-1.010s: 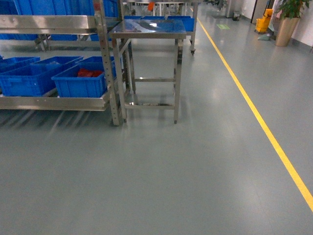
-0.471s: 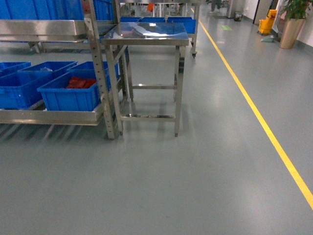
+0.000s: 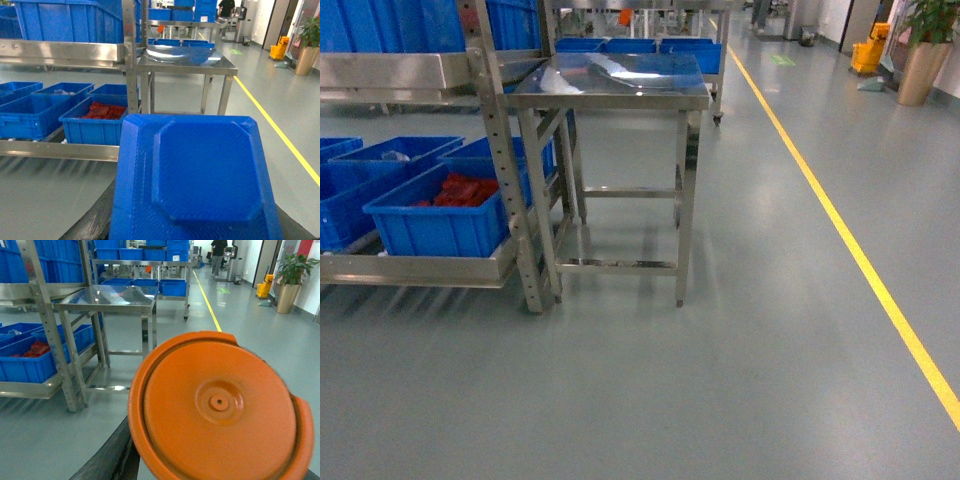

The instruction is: Sort blue parts and orange caps into right shelf containers

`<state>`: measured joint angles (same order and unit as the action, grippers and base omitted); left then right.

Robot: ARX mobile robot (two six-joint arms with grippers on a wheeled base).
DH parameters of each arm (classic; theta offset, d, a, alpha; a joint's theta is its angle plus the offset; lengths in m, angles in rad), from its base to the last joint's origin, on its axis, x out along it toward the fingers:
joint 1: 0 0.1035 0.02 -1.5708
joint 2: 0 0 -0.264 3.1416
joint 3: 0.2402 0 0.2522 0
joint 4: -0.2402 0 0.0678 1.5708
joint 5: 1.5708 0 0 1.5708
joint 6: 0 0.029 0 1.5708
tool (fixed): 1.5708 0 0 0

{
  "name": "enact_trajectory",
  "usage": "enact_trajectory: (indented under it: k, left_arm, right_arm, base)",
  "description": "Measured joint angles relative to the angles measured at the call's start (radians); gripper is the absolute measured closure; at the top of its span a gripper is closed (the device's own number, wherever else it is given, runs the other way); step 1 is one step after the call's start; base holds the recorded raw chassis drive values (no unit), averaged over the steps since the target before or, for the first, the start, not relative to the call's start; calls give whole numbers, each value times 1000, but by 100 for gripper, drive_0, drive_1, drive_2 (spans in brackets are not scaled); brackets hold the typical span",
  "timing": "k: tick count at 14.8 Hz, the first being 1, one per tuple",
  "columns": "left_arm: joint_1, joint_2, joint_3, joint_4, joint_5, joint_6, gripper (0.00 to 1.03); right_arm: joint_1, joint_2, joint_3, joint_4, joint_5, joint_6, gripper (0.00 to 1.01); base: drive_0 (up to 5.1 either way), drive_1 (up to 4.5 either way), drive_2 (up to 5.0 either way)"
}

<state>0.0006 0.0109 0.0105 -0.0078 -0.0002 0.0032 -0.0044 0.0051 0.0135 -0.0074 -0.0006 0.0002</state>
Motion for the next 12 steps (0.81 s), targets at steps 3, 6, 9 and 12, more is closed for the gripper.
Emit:
enact_trajectory:
  k: [3, 6, 9, 12]
  left_arm:
    - [0, 0, 0, 3, -1, 0, 60]
    - [0, 0, 0, 3, 0, 0, 60]
    - [0, 0, 0, 3, 0, 0, 60]
    - [0, 0, 0, 5, 0, 0, 60]
  right_arm:
    - [0, 0, 0, 3, 0, 0, 56]
    - [0, 0, 0, 1, 0, 0, 56]
    - [0, 0, 0, 4, 0, 0, 56]
    - [0, 0, 0, 6, 0, 0, 56]
  base:
    - [4, 434, -426]
    - [6, 436, -424]
    - [3, 434, -427]
    - [3, 434, -427]
